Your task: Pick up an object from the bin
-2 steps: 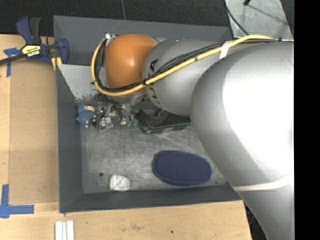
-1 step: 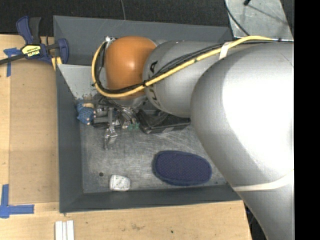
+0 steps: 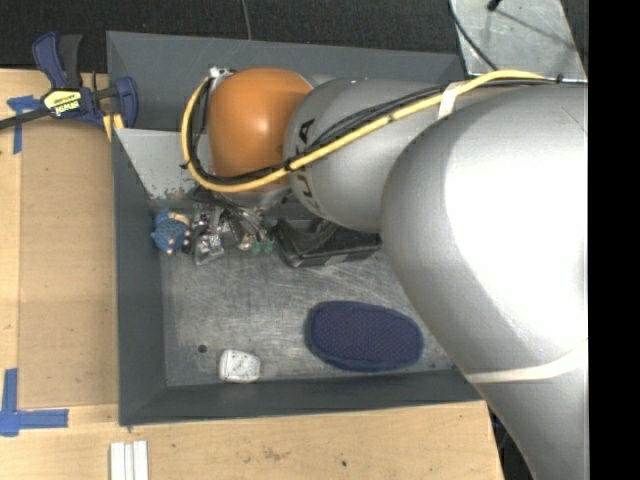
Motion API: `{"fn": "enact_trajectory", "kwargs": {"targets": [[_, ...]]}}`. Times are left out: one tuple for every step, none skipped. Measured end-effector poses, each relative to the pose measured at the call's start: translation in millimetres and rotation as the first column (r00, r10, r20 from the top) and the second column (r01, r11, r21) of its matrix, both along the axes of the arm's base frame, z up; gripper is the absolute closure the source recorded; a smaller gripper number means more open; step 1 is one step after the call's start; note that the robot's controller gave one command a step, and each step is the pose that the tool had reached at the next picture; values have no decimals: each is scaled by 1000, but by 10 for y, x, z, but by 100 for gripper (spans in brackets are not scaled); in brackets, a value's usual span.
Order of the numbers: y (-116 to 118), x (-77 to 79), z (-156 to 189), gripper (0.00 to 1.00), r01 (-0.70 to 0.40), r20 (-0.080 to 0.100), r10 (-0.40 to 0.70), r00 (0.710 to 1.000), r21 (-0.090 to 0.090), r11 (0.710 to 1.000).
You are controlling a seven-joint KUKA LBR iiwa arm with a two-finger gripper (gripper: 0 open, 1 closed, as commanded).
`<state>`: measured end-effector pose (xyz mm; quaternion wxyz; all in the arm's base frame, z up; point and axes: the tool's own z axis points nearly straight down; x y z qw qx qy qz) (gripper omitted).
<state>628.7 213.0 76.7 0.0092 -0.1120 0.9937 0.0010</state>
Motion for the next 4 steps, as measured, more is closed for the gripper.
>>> {"fn": "enact_trajectory", "kwargs": {"targets": [[-36,-50,-39,0,-1,-26,1,1000,-14,1000],[4,-1,0,100,0,0,0,1000,1,1000],[-39,-59,-40,0,1,-32,-2,999,-15,1000],[2,-1,0,100,0,0,0,1000,0,1000]]}}
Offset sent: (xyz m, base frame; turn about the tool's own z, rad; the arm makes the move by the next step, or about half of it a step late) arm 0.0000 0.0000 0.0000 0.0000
